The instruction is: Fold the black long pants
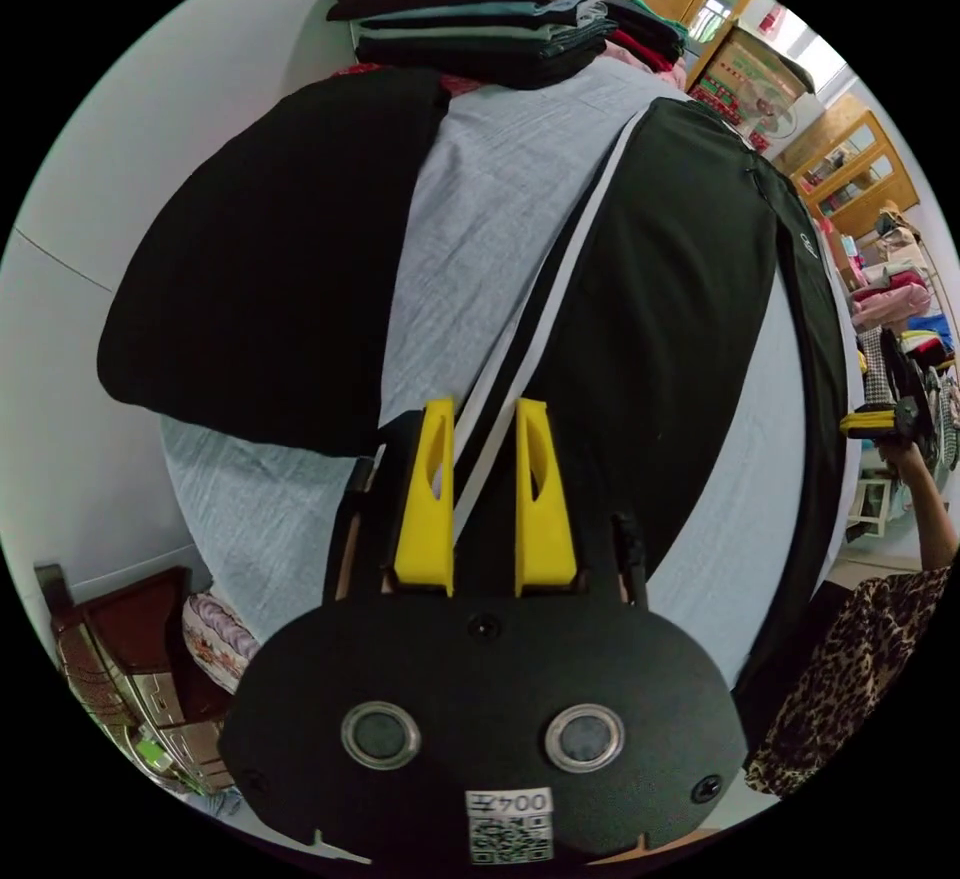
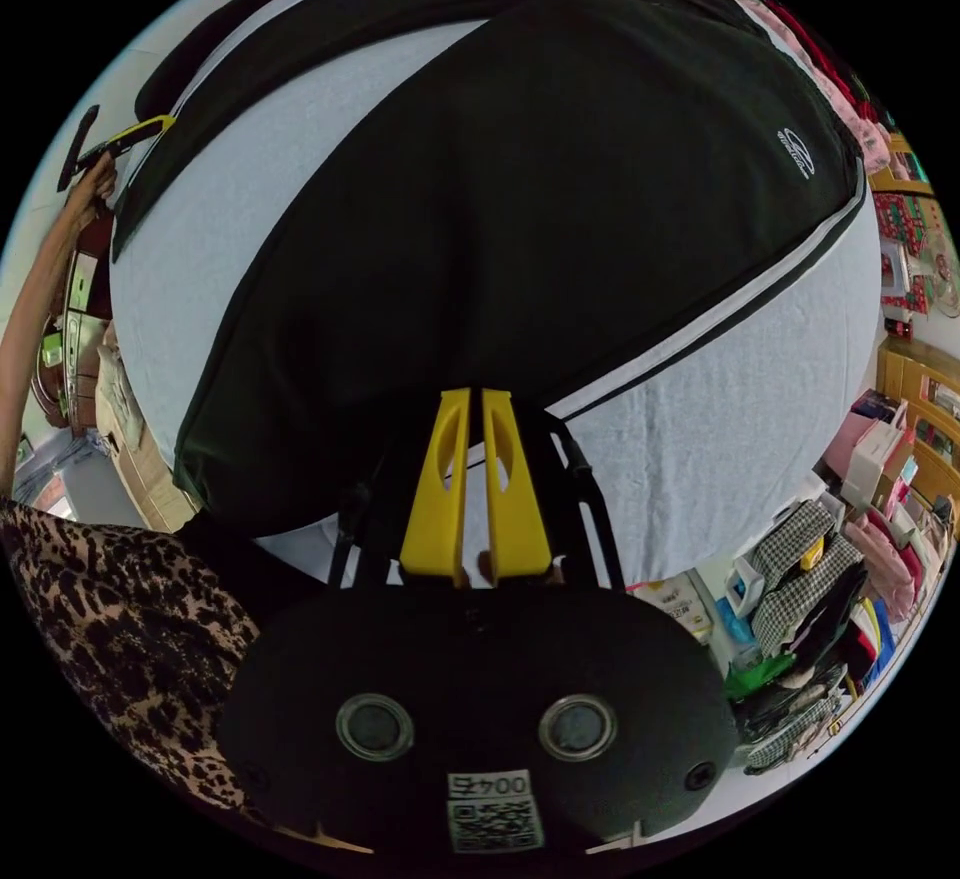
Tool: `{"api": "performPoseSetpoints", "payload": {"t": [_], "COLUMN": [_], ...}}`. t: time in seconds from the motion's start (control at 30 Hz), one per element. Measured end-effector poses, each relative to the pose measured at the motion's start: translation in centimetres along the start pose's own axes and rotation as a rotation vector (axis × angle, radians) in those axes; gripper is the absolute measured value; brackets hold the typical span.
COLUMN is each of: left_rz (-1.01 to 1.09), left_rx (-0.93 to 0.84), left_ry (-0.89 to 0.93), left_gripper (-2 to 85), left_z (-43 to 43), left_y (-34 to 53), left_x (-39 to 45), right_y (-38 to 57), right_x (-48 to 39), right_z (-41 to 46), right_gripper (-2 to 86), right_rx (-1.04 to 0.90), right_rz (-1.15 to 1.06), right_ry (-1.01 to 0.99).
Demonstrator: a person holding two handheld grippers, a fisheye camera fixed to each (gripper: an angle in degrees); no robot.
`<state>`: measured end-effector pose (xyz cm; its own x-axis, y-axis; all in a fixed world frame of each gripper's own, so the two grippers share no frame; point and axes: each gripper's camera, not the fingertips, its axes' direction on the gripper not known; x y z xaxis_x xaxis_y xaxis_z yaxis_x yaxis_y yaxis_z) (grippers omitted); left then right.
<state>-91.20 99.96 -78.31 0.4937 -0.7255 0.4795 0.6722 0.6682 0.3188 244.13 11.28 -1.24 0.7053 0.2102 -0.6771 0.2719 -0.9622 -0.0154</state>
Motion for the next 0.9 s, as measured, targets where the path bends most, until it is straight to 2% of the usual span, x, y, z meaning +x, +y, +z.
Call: {"api": "performPoseSetpoints", "payload": {"t": [0.27, 0.47, 0.7, 0.9], "left_rz": [-0.039, -0.050, -0.086, -0.115], "left_rx": [0.021, 0.095, 0.203, 0.280], "left_ry": [0.013, -0.013, 0.109, 0.223], "left_gripper": [3.4, 2.4, 2.0, 1.8], "left_z": [-0.9, -3.8, -8.8, -11.1], "left_y": [0.2, 1.2, 4.5, 10.1], "left_x": [0.1, 1.3, 3.9, 12.0], "right_y": [0.3, 1.1, 1.9, 3.4], "right_x": [0.7, 2.8, 3.9, 5.3], "right_z": [-0.1, -0.1, -0.1, 0.1], "right_gripper": [3.0, 2.3, 1.8, 1.4], "right_rx": [-0.007, 0.006, 0.002, 0.040], "right_rz": [-0.006, 0.007, -0.036, -0.065], "right_ry": [0.003, -0.089, -0.105, -0.149]}}
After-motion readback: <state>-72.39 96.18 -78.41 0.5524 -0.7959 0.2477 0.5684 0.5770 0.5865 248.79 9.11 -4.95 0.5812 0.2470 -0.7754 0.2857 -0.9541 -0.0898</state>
